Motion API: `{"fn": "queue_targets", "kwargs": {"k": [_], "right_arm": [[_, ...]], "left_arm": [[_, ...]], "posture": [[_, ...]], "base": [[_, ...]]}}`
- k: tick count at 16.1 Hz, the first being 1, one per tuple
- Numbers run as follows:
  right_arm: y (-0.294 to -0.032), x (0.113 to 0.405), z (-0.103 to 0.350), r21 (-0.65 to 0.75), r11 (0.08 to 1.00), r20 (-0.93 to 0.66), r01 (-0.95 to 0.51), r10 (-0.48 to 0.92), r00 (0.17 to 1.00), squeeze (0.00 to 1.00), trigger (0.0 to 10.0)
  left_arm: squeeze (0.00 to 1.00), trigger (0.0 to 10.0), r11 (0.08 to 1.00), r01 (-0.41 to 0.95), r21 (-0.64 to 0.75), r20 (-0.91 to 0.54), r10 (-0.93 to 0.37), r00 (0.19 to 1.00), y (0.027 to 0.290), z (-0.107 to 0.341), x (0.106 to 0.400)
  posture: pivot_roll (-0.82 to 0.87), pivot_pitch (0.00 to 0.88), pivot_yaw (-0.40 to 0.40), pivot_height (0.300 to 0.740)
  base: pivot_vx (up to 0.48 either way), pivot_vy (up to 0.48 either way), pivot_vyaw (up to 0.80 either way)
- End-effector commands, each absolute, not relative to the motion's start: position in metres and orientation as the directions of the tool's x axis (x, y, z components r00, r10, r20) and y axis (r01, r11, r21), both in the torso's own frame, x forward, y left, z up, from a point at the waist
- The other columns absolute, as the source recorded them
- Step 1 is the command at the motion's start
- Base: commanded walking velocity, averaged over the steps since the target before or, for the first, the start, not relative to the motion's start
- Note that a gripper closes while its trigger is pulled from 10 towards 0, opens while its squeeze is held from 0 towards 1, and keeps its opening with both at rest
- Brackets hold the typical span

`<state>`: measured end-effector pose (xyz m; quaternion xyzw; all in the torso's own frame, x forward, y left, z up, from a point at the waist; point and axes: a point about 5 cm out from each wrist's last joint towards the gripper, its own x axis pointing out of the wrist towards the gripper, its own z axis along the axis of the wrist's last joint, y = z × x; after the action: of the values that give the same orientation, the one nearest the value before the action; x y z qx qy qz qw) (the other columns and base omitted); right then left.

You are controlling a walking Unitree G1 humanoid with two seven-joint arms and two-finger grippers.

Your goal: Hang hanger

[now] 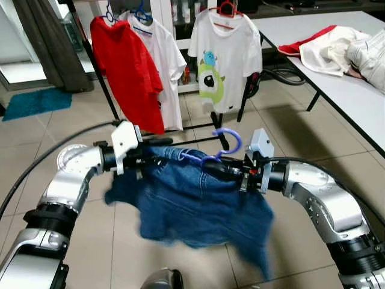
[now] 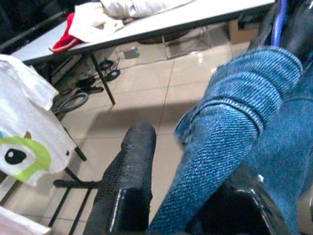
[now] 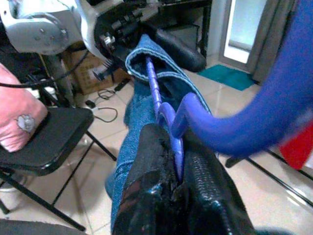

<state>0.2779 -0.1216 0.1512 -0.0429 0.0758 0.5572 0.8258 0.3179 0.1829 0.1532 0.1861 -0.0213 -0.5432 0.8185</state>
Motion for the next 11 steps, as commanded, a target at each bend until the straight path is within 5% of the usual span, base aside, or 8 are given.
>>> {"fn": "queue_targets", "kwargs": {"k": [1, 5, 8, 11], "right_arm": [[-0.124, 0.281, 0.146, -0.006, 0.418, -0.197, -0.908, 0.89, 0.411, 0.0, 0.0], [-0.123, 0.277, 0.145, 0.018, 0.409, -0.176, -0.912, 0.9, 0.4, 0.0, 0.0], [-0.127, 0.28, 0.148, 0.0, 0.398, -0.184, -0.917, 0.902, 0.391, 0.0, 0.0], [-0.132, 0.282, 0.15, -0.01, 0.405, -0.221, -0.914, 0.891, 0.397, 0.0, 0.0]], "left_arm": [[1.0, 10.0, 0.316, 0.882, 0.349, -0.065, -0.931, 0.359, 0.174, 0.173, 0.318], [1.0, 10.0, 0.286, 0.897, 0.338, -0.085, -0.94, 0.332, 0.174, 0.173, 0.315], [1.0, 10.0, 0.155, 0.92, 0.359, -0.298, -0.915, 0.271, 0.181, 0.158, 0.311], [1.0, 10.0, 0.182, 0.942, 0.284, -0.237, -0.938, 0.252, 0.179, 0.163, 0.309]], "posture": [[-0.09, 0.0, 0.107, 0.74], [-0.09, 0.0, 0.108, 0.74], [-0.1, 0.0, 0.098, 0.74], [-0.12, 0.0, 0.062, 0.74]], "base": [[0.0, 0.0, 0.0], [0.0, 0.0, 0.0], [0.0, 0.0, 0.0], [0.0, 0.0, 0.0]]}}
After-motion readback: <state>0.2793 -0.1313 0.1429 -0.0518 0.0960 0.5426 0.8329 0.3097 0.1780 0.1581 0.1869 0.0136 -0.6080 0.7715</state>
